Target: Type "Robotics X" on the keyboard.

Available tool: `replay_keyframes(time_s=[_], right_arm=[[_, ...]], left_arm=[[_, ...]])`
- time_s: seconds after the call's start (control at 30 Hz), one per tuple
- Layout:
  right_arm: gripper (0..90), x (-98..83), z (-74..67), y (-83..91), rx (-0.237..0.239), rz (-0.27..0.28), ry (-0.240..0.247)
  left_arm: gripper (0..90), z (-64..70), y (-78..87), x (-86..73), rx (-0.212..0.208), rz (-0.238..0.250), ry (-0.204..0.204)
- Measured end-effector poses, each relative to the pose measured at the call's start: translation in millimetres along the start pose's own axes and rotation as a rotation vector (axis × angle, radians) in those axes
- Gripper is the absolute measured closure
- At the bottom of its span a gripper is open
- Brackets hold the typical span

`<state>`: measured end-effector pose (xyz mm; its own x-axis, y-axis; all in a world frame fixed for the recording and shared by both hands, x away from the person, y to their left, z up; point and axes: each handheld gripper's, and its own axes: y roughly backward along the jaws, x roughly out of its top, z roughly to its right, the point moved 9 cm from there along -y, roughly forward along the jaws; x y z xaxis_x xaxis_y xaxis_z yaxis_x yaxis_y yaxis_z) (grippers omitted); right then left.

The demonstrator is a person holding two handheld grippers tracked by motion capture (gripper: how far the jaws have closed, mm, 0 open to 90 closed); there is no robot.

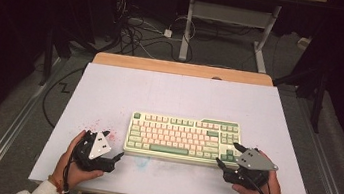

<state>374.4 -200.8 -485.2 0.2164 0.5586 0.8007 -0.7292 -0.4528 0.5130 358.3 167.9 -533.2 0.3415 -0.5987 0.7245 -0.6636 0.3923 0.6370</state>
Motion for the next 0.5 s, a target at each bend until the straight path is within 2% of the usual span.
replay_keyframes(time_s=[0.5], right_arm=[[27.2, 17.8, -1.7, -13.3, 0.016, 0.003, -0.004]], left_arm=[[16.8, 1.9, -2.7, 1.6, -0.007, -0.006, -0.011]])
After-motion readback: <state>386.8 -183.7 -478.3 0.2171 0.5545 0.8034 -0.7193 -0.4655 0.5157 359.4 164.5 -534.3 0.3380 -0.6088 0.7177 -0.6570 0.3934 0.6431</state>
